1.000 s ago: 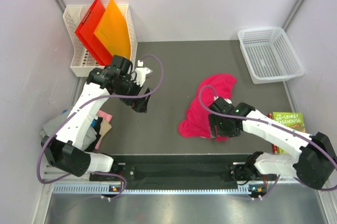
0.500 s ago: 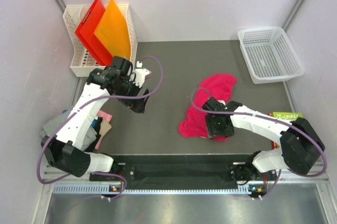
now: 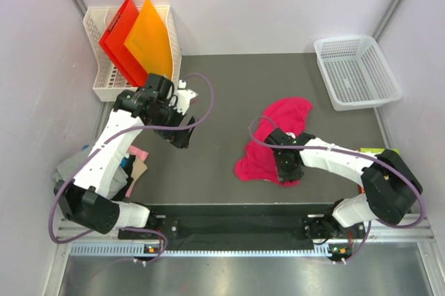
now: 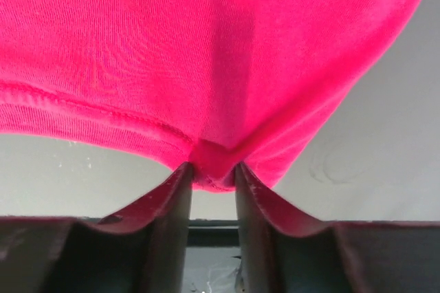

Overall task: Fold and stack the t-shirts
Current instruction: Flatten out the tshirt

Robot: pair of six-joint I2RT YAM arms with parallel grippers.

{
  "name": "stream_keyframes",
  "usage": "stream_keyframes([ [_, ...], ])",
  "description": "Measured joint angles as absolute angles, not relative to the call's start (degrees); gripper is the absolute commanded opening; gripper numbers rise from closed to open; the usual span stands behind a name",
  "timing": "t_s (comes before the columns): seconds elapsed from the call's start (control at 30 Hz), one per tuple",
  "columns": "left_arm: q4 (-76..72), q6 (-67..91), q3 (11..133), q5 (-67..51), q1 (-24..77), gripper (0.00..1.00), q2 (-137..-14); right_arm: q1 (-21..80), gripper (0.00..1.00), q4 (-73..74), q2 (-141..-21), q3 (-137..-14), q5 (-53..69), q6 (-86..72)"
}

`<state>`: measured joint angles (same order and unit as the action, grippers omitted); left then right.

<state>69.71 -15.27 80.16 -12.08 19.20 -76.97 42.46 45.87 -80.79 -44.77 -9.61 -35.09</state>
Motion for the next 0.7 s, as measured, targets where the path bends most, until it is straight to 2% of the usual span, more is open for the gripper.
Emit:
stream_keyframes([
  [0.27,69.9,-16.2,81.0,-11.2,18.6,0.99,-77.0,42.2,0.00,45.7,-80.9,-44.8,-9.3,-35.6],
  [0.5,70.0,-16.3,81.0,-10.6,17.7,0.99,-75.6,42.4,0.00,49.6,-80.4,-49.0,-8.2,-35.6],
  [0.7,69.3,-16.1,81.0,-11.1,12.2,0.99,-73.8,45.9,0.00,57.4,-79.0,-65.6,-7.6,-34.6],
])
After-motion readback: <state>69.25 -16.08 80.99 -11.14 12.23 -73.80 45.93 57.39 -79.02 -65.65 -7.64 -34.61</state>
